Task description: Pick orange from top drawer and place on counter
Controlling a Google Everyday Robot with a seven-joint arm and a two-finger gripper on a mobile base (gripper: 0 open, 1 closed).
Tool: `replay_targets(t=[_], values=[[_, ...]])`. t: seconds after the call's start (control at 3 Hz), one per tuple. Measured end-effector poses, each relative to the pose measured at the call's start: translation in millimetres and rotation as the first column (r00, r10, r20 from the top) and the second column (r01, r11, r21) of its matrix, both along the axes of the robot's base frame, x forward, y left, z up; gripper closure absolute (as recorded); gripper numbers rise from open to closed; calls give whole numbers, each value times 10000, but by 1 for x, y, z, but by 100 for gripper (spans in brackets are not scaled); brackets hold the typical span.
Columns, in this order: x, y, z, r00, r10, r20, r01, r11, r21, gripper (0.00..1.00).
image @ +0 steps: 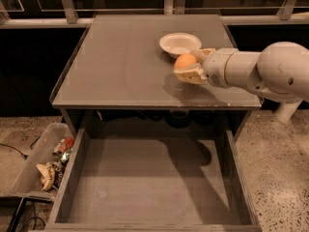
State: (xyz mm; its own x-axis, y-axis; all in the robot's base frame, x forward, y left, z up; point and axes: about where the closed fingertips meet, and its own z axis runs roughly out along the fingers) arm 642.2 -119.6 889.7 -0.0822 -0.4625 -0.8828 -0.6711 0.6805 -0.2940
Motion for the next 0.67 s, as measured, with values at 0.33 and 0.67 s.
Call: replay_targets(t=[0.33,0.67], values=[[14,-18,4,9993,230,305,-217,9988,-437,100],[24,-34,11,9969,771,123,-753,9915,-1058,100]])
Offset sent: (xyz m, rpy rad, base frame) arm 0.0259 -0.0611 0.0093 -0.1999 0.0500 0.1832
